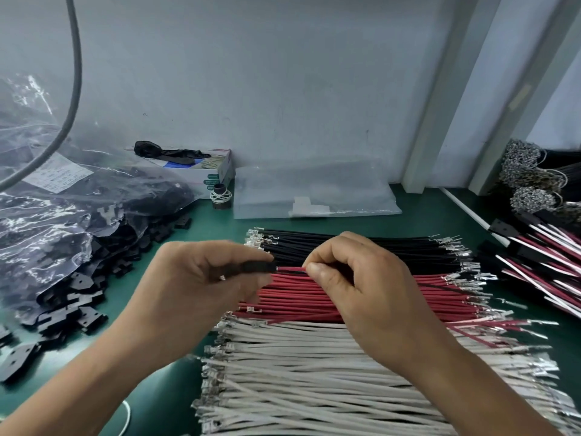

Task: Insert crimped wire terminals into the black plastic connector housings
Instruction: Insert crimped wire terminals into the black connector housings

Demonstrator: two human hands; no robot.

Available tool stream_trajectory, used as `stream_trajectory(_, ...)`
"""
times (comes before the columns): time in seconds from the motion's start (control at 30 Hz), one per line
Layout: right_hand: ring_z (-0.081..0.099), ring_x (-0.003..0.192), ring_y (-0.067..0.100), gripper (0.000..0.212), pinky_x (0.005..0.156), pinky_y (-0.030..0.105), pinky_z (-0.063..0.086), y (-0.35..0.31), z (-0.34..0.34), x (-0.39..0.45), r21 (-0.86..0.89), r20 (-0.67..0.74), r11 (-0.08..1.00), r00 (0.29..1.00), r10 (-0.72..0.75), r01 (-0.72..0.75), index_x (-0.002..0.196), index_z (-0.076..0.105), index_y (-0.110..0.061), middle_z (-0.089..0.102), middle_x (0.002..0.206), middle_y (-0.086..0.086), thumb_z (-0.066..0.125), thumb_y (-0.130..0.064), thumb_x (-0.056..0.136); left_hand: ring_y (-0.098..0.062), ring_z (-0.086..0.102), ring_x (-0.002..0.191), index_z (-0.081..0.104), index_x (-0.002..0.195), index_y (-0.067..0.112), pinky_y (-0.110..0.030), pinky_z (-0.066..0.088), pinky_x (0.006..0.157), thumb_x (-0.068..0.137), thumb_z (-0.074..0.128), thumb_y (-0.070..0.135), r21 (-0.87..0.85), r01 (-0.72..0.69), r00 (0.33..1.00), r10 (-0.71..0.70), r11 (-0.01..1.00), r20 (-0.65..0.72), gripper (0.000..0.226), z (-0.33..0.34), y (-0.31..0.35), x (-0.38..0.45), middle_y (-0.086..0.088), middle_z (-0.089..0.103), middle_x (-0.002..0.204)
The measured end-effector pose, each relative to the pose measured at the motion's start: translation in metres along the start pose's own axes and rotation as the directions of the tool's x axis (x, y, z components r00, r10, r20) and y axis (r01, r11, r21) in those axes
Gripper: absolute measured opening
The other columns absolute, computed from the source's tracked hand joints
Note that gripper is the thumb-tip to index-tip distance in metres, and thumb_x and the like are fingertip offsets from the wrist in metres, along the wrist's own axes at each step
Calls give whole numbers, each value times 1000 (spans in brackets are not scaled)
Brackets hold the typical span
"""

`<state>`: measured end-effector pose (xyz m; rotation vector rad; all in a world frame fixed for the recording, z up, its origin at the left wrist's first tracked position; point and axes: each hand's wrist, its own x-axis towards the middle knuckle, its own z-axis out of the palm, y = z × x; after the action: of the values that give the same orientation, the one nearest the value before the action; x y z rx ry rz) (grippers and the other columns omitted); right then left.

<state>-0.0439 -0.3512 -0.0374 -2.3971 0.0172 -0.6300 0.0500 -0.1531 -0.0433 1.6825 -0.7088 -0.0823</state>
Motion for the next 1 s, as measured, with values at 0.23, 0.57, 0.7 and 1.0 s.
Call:
stream_trajectory(0.23, 59, 78, 9, 20, 66, 30, 48, -2, 5, -2, -36, -75, 989, 986, -148, 146, 84, 69, -25, 58, 80, -15, 60, -40, 94, -23, 70, 54, 84, 88, 17, -25, 53, 46, 70, 81, 29, -131, 117, 987, -101, 984, 125, 22, -6, 0, 1, -15, 75, 70)
stream_trajectory(0.57, 55, 74, 5, 17, 62, 25, 44, 0, -6, 2, -174, -41, 970, 983, -179, 170, 81, 69, -32, 55, 77, -19, 64, -45, 90, -21, 68, 53, 83, 89, 21, -17, 43, 44, 71, 86, 32, -104, 117, 982, -100, 988, 159, 21, -5, -5, 4, -14, 76, 73)
stream_trajectory(0.7, 49, 83, 5, 9, 65, 24, 42, -13, -11, -3, -356, -11, 888, 949, -315, 291, 86, 68, -31, 53, 87, -16, 72, -39, 86, -20, 64, 51, 83, 89, 22, -19, 40, 42, 73, 81, 34, -109, 117, 989, -106, 987, 102, 21, -4, -9, 5, -13, 76, 71)
stream_trajectory(1.0, 53, 91, -1, 7, 78, 22, 43, -20, 9, -11, -168, 387, 967, 915, -113, 191, 90, 66, -34, 61, 94, -19, 66, -40, 86, -20, 64, 50, 82, 91, 24, -21, 40, 42, 74, 81, 34, -121, 102, 992, -92, 987, 81, 20, -5, -17, 6, -9, 75, 69)
